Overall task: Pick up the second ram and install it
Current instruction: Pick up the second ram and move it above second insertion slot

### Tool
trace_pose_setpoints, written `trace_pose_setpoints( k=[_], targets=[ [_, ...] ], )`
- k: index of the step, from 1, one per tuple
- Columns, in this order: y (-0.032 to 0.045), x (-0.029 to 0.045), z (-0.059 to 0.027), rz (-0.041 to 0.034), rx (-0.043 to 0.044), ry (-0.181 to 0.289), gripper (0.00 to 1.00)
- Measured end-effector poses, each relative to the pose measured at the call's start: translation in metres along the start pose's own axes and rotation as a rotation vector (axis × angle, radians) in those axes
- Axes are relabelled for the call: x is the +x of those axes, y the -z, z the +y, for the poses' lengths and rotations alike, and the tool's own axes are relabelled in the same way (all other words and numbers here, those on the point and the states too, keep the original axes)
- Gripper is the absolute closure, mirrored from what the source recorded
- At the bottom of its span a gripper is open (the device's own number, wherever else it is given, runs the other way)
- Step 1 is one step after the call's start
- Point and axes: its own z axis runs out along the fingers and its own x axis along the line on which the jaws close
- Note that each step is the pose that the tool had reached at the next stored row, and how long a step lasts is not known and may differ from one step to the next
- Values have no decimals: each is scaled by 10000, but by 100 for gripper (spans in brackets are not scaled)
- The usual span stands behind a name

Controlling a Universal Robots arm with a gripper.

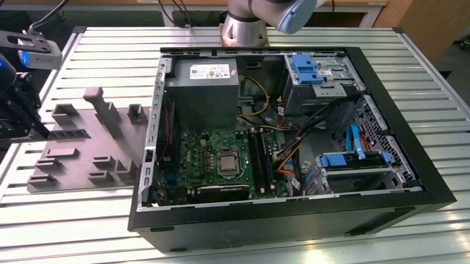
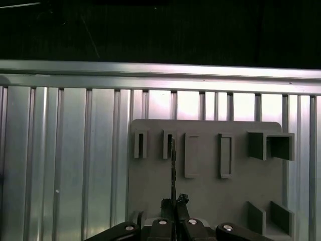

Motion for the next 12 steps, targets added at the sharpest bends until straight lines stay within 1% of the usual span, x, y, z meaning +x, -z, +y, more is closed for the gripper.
trace_pose_setpoints(
  k=[12],
  targets=[
    [61,-1,1,16,0,0,86]
  ],
)
